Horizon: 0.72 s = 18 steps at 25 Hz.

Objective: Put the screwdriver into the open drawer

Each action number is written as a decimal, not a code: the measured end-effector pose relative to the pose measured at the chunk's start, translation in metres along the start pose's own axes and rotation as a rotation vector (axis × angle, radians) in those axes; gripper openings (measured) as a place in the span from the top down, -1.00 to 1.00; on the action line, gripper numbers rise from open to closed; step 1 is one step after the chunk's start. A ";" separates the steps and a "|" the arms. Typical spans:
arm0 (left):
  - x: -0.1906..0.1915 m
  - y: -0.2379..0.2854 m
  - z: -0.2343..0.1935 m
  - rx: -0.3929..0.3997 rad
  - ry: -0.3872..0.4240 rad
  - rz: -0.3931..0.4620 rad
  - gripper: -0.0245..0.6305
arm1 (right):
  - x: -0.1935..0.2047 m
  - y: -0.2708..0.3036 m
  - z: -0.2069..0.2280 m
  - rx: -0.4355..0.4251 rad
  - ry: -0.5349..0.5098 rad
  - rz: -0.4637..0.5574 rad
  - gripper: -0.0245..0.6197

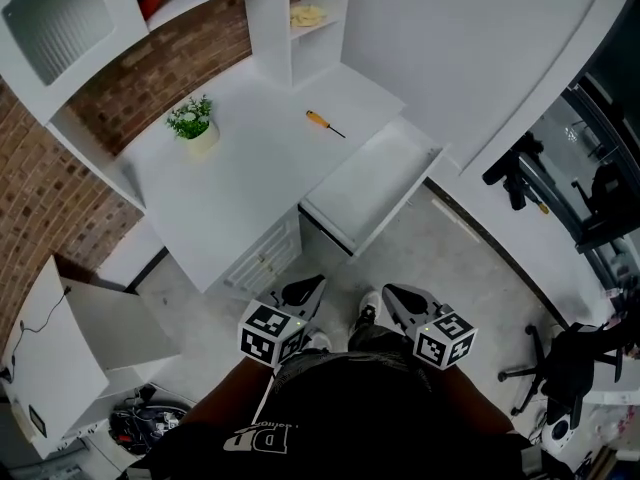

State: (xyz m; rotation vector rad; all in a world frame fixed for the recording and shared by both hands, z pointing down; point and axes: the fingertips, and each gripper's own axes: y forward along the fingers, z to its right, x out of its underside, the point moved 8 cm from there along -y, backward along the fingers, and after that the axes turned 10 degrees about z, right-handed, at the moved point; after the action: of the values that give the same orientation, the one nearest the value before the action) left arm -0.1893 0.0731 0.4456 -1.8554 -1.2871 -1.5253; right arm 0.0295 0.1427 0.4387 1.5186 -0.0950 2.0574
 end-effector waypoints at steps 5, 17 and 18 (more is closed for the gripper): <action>-0.007 0.015 -0.009 -0.008 0.003 0.002 0.87 | -0.006 0.014 0.015 -0.007 0.011 0.007 0.91; -0.033 0.077 -0.040 -0.071 0.024 -0.033 0.87 | -0.041 0.066 0.080 -0.059 0.052 0.032 0.91; -0.036 0.084 -0.043 -0.076 0.024 -0.038 0.87 | -0.044 0.069 0.088 -0.062 0.056 0.032 0.91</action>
State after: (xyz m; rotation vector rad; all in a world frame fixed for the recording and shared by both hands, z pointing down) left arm -0.1405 -0.0150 0.4456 -1.8630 -1.2773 -1.6319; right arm 0.0795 0.0341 0.4488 1.4299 -0.1612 2.1012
